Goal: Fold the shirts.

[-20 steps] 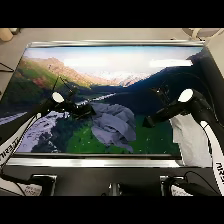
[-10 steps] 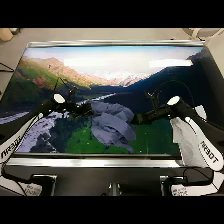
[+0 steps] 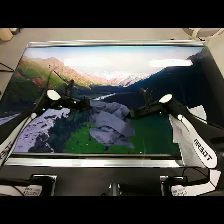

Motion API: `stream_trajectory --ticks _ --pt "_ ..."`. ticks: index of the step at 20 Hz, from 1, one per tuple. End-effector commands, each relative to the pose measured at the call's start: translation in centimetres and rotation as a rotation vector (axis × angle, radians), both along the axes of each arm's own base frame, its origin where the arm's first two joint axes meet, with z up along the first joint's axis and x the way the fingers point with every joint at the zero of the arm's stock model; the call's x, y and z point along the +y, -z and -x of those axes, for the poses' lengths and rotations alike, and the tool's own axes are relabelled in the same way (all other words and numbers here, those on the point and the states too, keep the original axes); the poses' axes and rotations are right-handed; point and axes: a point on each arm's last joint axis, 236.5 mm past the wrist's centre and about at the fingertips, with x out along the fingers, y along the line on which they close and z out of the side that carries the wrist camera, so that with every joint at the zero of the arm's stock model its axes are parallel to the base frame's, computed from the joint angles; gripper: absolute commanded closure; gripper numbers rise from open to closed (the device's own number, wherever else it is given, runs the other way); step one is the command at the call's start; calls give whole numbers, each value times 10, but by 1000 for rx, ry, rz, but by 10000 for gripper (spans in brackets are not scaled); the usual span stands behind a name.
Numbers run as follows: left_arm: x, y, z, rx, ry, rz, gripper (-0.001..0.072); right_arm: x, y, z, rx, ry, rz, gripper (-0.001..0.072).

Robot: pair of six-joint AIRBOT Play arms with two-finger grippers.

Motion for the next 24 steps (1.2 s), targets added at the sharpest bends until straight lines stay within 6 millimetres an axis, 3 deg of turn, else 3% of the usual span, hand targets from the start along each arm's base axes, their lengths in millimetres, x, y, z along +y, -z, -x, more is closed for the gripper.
stream_trajectory --ticks 1,2,3,5,6,8,10,12,14,17,19,21,24 --pt "12 -101 -24 -300 44 0 678 -32 -76 -33 -252 -102 107 697" --pt "18 -153 -29 -424 38 8 678 -49 -124 -51 -394 -95 162 697" --pt "27 -217 -29 -569 28 14 678 -65 -190 -66 -571 -69 216 697" --pt "43 -347 -4 -871 11 20 679 -87 -335 -64 -960 -6 314 697" --pt "52 -405 17 -1006 -12 25 678 -96 -407 -45 -1147 50 362 697" --pt "68 -508 78 -1265 -69 53 678 -101 -512 13 -1416 134 376 697" --pt "78 -560 132 -1414 -111 85 678 -103 -562 69 -1558 177 371 697" --pt "83 -576 163 -1474 -113 82 678 -108 -577 103 -1599 202 386 696" --pt "83 -577 175 -1484 -102 70 678 -108 -575 119 -1573 208 372 696" --pt "86 -551 160 -1406 -81 -20 678 -103 -533 119 -1423 105 409 696" --pt "92 -514 139 -1289 -82 -95 678 -103 -480 111 -1200 21 428 696" --pt "93 -460 114 -1140 -58 -146 678 -102 -404 106 -889 -127 446 696" --pt "80 -348 82 -874 -7 -153 678 -100 -298 86 -532 -247 424 696"
